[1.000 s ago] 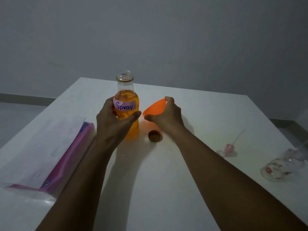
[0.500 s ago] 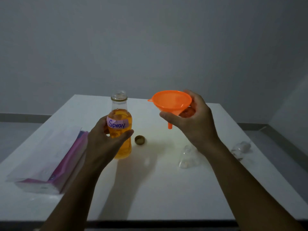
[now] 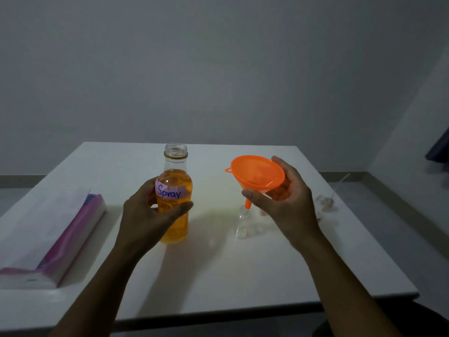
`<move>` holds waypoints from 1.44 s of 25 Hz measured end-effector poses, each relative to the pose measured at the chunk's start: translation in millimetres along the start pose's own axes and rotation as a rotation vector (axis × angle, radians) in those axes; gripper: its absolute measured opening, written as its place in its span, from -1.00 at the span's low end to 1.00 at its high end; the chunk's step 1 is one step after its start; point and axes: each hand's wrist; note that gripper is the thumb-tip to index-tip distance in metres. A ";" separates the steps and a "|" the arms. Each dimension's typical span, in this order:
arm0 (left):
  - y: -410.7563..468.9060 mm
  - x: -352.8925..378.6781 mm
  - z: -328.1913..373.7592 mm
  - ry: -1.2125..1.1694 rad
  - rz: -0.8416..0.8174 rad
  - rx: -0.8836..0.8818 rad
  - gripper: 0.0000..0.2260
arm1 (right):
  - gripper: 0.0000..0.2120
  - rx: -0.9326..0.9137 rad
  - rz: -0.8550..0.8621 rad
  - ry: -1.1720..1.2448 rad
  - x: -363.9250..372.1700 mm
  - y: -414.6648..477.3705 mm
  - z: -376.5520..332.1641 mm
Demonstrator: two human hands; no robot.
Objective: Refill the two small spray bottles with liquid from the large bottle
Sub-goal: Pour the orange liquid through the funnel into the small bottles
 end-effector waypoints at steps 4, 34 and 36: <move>3.4 9.0 -3.8 -0.001 -0.023 -0.005 -0.33 | -0.11 0.018 0.000 -0.007 0.7 3.2 10.6; 66.3 -10.2 48.0 0.703 -0.289 0.448 -0.26 | -0.04 -0.039 -0.156 -0.090 6.1 4.8 36.6; 67.2 -8.4 51.4 0.723 -0.290 0.470 -0.27 | -0.05 -0.045 -0.157 -0.086 6.0 5.4 36.5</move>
Point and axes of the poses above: each hand's wrist, its own y-axis towards the middle knuckle, its own x-axis out of the palm, z = x × y, and after that the axes turned 7 degrees about -y, right-handed
